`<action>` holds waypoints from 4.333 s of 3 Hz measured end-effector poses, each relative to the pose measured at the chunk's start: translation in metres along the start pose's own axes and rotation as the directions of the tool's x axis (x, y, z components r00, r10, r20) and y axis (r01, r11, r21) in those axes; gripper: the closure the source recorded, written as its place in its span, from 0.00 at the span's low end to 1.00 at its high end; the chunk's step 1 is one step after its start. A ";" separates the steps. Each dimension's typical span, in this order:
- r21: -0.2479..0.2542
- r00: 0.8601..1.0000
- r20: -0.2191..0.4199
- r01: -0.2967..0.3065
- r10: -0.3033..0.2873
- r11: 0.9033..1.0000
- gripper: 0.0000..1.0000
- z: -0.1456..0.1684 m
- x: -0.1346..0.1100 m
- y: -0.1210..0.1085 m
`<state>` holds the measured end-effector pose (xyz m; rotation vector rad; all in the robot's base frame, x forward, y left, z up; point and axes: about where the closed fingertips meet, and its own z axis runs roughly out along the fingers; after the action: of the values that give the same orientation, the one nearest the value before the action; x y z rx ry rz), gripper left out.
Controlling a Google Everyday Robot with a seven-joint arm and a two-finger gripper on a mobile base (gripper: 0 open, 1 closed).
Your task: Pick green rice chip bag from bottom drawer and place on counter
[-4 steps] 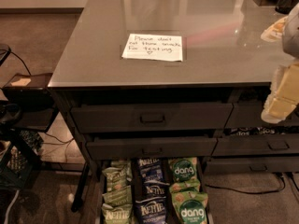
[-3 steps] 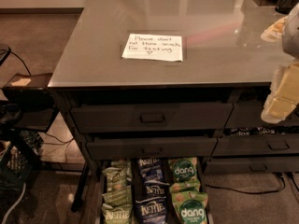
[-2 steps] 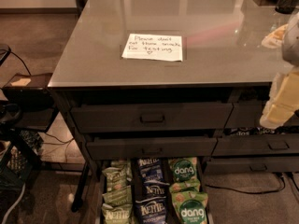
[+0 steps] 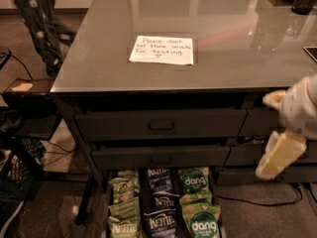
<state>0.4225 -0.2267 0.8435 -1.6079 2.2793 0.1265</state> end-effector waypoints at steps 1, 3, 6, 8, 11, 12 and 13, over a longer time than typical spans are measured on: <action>-0.079 0.995 0.087 -0.034 0.041 0.996 0.00 0.073 0.031 0.018; -0.267 0.984 0.149 -0.055 0.098 0.962 0.00 0.173 0.063 0.043; -0.257 0.991 0.128 -0.001 0.035 0.966 0.00 0.249 0.110 0.033; -0.283 0.991 0.133 0.058 -0.021 0.957 0.00 0.357 0.192 0.011; -0.381 0.982 0.187 0.047 0.028 0.924 0.00 0.444 0.240 0.040; -0.380 0.976 0.214 0.108 -0.026 0.918 0.00 0.472 0.233 0.057; -0.374 0.963 0.260 0.168 -0.071 0.912 0.00 0.497 0.219 0.068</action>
Offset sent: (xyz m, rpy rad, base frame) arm -0.0253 0.0061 -0.2742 0.3677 0.3173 0.0650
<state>0.4083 -0.2650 0.2980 -1.8022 2.0479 0.7518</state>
